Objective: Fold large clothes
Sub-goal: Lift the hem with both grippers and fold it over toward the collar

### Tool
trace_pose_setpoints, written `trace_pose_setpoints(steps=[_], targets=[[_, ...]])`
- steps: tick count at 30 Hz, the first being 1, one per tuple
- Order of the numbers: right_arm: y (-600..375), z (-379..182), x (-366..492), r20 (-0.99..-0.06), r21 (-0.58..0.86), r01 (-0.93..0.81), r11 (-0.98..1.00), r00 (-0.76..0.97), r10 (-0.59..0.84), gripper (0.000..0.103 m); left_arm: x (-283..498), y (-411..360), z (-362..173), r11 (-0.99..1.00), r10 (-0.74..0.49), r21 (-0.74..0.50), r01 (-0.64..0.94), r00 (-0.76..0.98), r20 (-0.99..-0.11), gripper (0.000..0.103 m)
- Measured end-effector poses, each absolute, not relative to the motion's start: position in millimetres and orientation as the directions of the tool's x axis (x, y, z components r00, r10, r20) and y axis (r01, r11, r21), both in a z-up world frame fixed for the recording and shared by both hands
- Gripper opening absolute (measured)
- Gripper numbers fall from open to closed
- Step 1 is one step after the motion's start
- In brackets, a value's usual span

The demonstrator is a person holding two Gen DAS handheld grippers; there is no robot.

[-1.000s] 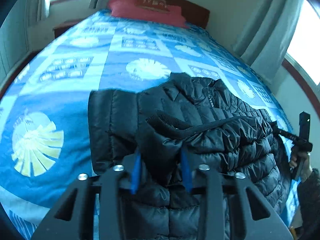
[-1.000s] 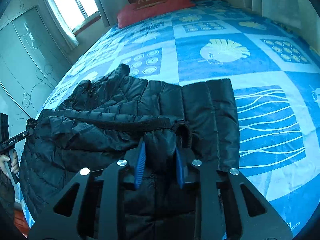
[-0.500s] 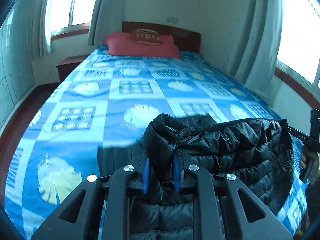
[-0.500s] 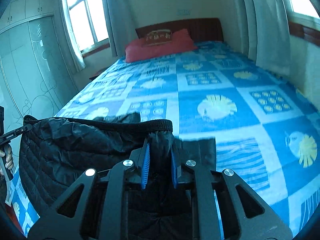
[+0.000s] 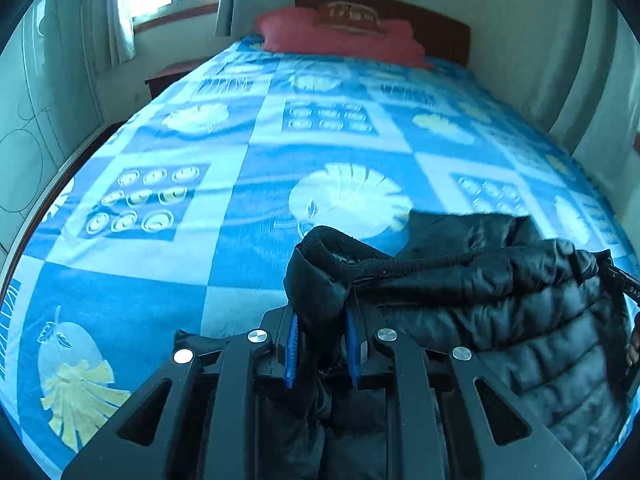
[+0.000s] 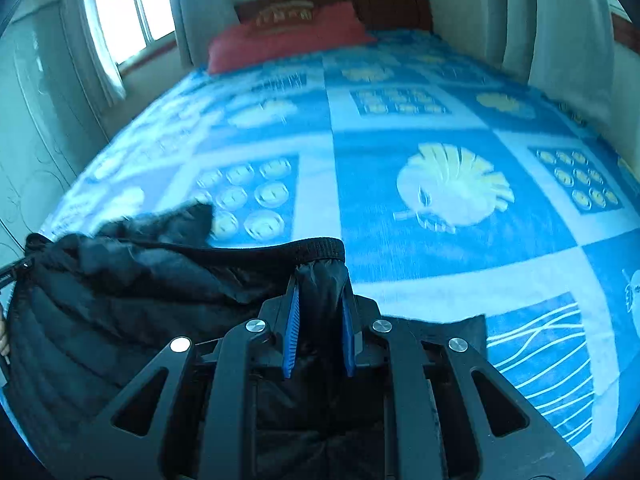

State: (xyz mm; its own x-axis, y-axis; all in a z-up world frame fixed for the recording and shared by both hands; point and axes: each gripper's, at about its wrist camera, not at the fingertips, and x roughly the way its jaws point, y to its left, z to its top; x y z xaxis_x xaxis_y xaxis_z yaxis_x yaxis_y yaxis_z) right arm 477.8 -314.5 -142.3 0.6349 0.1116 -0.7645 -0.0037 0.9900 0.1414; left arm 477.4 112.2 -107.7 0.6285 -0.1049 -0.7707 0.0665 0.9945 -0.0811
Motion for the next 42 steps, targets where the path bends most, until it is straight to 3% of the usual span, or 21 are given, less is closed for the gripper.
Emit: trace_pose_setpoints(steps=[6, 9, 11, 13, 14, 17, 23, 29, 32, 35, 40, 42], targets=[[-316.8, -165.5, 485.2, -0.791, 0.153, 0.029, 0.988, 0.602, 0.105, 0.024, 482.7, 116.3, -133.4, 0.994, -0.105, -0.102, 0.041, 0.611, -0.785, 0.025], [-319.4, -163.3, 484.8, -0.793, 0.165, 0.028, 0.986, 0.598, 0.116, 0.029, 479.7, 122.7, -128.3, 0.987, -0.144, -0.154, 0.036, 0.615, -0.775, 0.034], [-323.5, -157.7, 481.8, -0.79, 0.179, 0.032, 0.983, 0.6, 0.125, 0.041, 475.9, 129.9, -122.2, 0.985, -0.145, -0.175, 0.012, 0.615, -0.775, 0.055], [-328.2, -146.8, 473.6, -0.778, 0.168, 0.06, 0.984, 0.621, 0.095, 0.054, 466.4, 141.7, -110.8, 0.979, -0.141, -0.2, -0.024, 0.627, -0.766, 0.063], [-331.3, -139.7, 467.4, -0.767, 0.174, 0.071, 0.982, 0.635, 0.091, 0.054, 461.7, 147.8, -105.3, 0.977, -0.138, -0.211, -0.04, 0.635, -0.76, 0.065], [-326.0, -119.6, 450.3, -0.739, 0.197, 0.059, 0.979, 0.665, 0.108, 0.053, 441.6, 164.0, -82.7, 0.966, -0.071, -0.218, -0.135, 0.676, -0.734, 0.065], [-254.4, -99.9, 448.7, -0.708, 0.215, -0.106, 0.971, 0.668, 0.23, 0.052, 418.3, 98.5, -59.1, 0.97, -0.209, -0.236, 0.058, 0.697, -0.686, 0.065], [-188.7, -118.4, 471.5, -0.728, 0.219, -0.19, 0.957, 0.621, 0.29, 0.052, 438.8, 42.3, -93.5, 0.959, -0.27, -0.263, 0.106, 0.626, -0.732, 0.065], [-171.0, -147.4, 484.1, -0.783, 0.161, -0.19, 0.969, 0.573, 0.242, 0.053, 449.0, 32.6, -119.2, 0.972, -0.226, -0.22, 0.084, 0.595, -0.771, 0.065], [-170.6, -156.8, 487.3, -0.788, 0.17, -0.179, 0.969, 0.566, 0.243, 0.053, 449.8, 29.4, -128.5, 0.977, -0.206, -0.194, 0.086, 0.594, -0.777, 0.065], [-198.7, -136.0, 475.2, -0.754, 0.182, -0.17, 0.969, 0.609, 0.248, 0.052, 438.5, 51.8, -108.9, 0.957, -0.268, -0.278, 0.079, 0.606, -0.749, 0.065], [-225.4, -129.0, 473.2, -0.743, 0.187, -0.125, 0.974, 0.631, 0.223, 0.052, 433.4, 70.2, -100.8, 0.963, -0.236, -0.265, 0.051, 0.636, -0.734, 0.065]])
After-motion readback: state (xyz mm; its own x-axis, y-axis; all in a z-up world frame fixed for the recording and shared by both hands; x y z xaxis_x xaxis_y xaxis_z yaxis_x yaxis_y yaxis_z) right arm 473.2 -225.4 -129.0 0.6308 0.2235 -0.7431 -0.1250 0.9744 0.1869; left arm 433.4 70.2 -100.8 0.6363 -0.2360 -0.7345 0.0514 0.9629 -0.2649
